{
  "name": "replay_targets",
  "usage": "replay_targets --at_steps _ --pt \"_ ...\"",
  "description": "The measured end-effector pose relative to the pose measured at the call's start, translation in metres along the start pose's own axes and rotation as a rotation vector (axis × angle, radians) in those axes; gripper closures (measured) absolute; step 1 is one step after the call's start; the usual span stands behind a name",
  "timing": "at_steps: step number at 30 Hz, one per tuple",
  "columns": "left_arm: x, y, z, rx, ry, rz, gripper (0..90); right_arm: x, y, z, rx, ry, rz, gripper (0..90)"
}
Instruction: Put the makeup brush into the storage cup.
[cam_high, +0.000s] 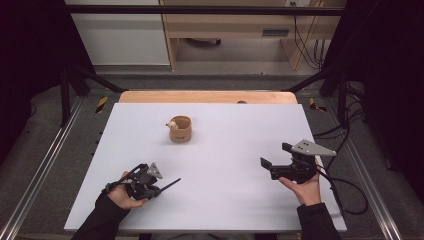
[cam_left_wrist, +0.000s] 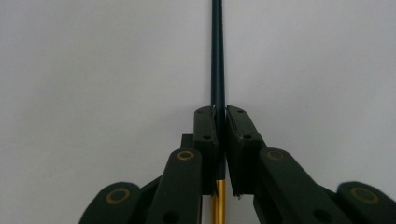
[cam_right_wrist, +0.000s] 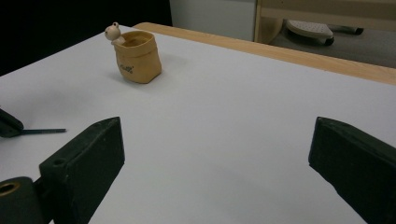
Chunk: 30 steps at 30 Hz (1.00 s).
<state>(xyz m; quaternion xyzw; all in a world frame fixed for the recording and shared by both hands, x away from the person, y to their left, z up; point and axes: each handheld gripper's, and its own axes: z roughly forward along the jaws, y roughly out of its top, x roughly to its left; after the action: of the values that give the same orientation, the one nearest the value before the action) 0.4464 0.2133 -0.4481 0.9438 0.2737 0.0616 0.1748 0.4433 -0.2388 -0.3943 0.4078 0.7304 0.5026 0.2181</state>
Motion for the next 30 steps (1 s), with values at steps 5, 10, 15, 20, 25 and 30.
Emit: replay_targets --at_steps 5,10,15,20,25,30 --pt "0.000 0.000 -0.004 -0.026 0.002 0.002 83.1 0.000 0.000 0.000 0.000 0.000 -0.001 3.9" --pt "0.001 -0.001 -0.017 -0.100 0.001 -0.020 83.2 0.000 0.000 0.000 0.000 0.001 -0.001 3.9" --pt "0.000 -0.001 -0.024 -0.152 -0.020 -0.021 83.2 0.000 0.000 0.001 0.003 0.002 -0.004 4.2" --pt "-0.002 0.002 -0.031 -0.200 -0.042 -0.015 83.2 0.001 0.001 0.002 0.007 0.005 -0.011 4.3" --pt "-0.001 0.007 -0.035 -0.244 -0.065 -0.015 83.2 0.005 0.002 0.005 0.017 0.009 -0.028 4.5" --pt "-0.002 0.017 -0.041 -0.269 -0.085 0.006 83.2 0.011 0.006 0.009 0.027 0.020 -0.050 4.7"
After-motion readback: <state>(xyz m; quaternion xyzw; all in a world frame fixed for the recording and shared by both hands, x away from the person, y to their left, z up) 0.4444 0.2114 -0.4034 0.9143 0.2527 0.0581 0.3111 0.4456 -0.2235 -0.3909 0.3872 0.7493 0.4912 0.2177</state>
